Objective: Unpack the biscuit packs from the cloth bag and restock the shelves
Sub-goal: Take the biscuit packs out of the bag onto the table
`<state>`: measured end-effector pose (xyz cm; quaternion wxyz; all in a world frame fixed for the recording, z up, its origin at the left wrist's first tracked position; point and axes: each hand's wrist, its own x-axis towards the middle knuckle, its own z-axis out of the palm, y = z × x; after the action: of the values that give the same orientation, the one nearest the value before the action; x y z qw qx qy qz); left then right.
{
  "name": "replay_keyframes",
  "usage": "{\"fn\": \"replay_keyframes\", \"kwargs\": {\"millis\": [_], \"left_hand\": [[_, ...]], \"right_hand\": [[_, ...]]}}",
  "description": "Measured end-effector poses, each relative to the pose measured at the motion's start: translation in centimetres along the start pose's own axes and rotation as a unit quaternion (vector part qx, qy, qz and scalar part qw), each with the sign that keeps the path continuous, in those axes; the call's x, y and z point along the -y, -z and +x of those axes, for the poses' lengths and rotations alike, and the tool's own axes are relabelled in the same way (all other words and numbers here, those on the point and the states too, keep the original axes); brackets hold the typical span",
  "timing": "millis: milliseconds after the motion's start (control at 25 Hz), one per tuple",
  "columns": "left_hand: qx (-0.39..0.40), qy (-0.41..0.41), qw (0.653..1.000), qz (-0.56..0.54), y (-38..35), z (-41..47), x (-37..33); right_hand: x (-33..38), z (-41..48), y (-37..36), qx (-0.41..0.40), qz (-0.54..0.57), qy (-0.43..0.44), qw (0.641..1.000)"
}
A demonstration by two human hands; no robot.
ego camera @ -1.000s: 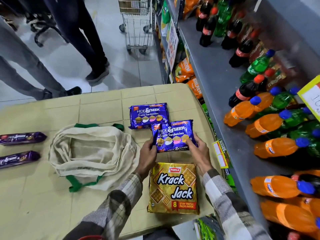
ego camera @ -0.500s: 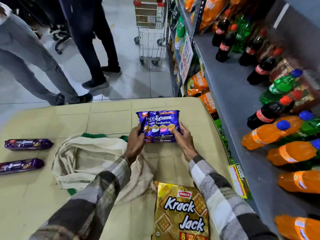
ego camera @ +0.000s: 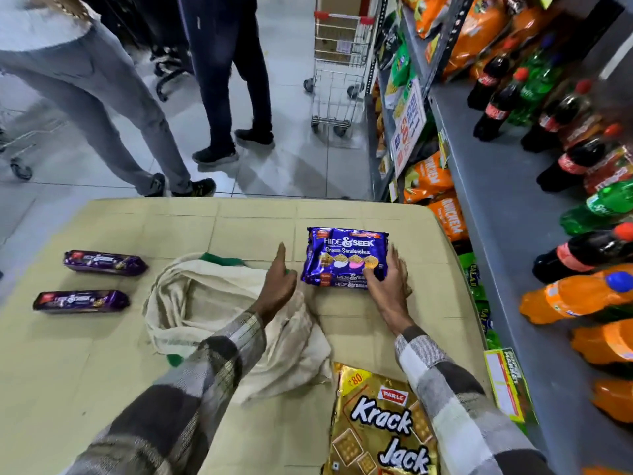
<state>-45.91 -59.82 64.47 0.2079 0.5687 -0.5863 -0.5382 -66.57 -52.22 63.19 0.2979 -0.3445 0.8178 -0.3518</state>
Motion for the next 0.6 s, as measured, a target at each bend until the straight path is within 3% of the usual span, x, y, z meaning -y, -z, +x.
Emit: {"fn": "replay_keyframes", "kwargs": {"millis": [80,200,360,600], "left_hand": [[-0.047,-0.019,0.999,-0.005,3.7,-1.1,1.4],[-0.126,-0.006,0.992,-0.021,11.3,-3.9,4.7],[-0.240,0.072,0.967,-0.051,22.6,-7.8,11.6],[-0.340,0.135,0.929,-0.059,36.5,-10.2,18.6]], "right_hand": [[2.0,-1.5,-1.7,-0.031,0.034,0.052,0.998],[5.5,-4.7,-6.6,0.018,0.097,0.107,0.989],[10.6,-11.6,-14.6,0.132,0.173,0.093,0.972],[17.1,-19.5,-27.8,0.242,0.150,0.052,0.957]]}}
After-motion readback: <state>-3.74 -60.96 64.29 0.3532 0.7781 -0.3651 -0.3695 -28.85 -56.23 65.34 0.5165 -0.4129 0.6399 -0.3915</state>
